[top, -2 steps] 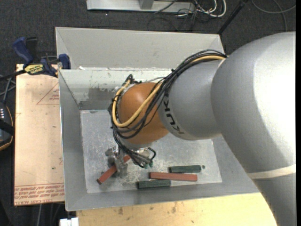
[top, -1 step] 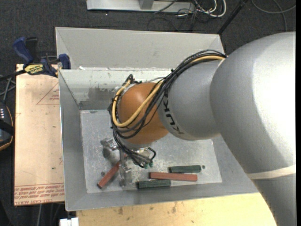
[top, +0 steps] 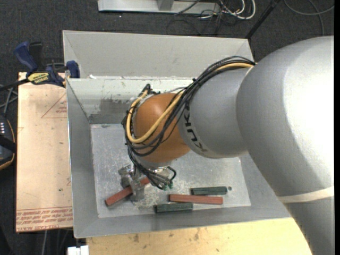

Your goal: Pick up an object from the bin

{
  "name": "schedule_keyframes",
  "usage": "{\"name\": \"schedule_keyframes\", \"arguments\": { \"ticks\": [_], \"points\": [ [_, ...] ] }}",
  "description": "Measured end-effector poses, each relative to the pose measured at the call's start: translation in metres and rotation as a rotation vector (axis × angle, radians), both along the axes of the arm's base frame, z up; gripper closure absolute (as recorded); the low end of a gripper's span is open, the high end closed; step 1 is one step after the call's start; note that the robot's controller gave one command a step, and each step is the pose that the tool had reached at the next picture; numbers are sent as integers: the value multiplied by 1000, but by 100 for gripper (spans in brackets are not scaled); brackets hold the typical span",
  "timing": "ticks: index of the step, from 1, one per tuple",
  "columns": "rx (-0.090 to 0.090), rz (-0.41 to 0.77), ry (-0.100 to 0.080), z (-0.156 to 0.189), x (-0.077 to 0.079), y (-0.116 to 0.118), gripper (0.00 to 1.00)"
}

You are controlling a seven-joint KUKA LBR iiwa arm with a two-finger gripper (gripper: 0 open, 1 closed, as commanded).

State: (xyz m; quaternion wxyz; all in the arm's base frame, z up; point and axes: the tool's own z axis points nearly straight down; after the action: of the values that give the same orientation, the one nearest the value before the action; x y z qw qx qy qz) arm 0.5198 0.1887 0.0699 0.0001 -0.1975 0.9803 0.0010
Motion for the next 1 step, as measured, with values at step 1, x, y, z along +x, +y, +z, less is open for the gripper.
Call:
{"name": "schedule_keyframes", "arguments": {
  "ticks": [1],
  "points": [
    [0,0,0,0,0,0,100]
  ]
}}
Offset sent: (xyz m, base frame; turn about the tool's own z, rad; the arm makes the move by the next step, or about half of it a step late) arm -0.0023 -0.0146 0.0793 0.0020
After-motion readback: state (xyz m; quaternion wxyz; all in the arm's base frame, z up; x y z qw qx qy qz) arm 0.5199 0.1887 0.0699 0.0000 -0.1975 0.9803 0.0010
